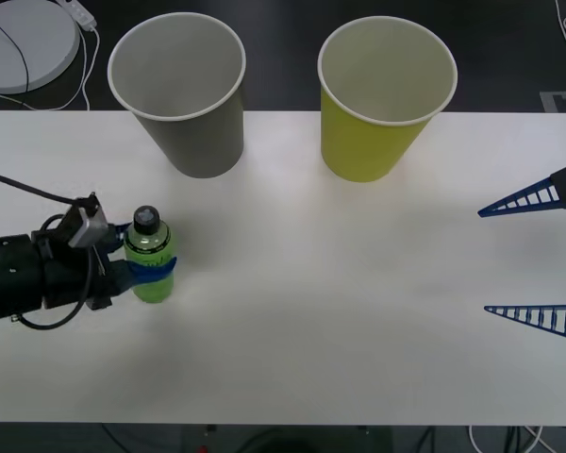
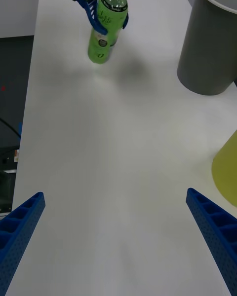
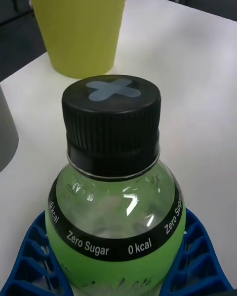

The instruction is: Put the can into the green bin and the plastic bottle into the gray bin

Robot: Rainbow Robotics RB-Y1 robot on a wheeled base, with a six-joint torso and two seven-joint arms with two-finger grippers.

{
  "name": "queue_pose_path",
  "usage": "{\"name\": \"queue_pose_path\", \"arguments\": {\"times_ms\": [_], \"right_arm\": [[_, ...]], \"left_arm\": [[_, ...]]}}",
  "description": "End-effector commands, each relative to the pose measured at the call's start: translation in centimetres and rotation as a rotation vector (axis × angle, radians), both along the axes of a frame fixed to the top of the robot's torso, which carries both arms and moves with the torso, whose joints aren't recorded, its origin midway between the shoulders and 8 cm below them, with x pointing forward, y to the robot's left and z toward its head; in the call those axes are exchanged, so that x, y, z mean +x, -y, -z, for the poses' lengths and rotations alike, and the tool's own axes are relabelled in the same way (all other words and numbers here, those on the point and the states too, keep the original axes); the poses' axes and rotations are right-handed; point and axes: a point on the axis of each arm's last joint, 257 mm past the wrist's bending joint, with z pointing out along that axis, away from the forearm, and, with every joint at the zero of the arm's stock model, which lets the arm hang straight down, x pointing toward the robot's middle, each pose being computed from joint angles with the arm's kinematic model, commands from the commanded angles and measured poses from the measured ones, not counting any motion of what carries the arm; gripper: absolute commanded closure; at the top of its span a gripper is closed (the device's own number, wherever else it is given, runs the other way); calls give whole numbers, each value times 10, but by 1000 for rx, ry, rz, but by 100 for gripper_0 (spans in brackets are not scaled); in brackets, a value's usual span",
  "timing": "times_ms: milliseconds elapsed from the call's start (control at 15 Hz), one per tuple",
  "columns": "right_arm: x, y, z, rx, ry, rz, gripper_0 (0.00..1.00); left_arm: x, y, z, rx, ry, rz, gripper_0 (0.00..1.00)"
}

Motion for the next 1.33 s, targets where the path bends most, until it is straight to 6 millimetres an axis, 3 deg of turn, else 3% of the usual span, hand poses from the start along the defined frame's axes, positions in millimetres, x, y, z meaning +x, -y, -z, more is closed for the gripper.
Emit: {"name": "queue_pose_path", "arguments": {"times_ms": [67, 333, 800, 1333], "right_arm": [[0, 0, 0, 0, 0, 0, 0], [0, 0, 0, 0, 0, 0, 0], [0, 0, 0, 0, 0, 0, 0], [0, 0, 0, 0, 0, 0, 0]], "left_arm": [[-1, -17, -11, 45, -55, 11, 100], [-4, -37, -26, 117, -121, -3, 100], [-2, -92, -66, 342, -230, -69, 100], [8, -124, -111, 513, -273, -140, 100]]}}
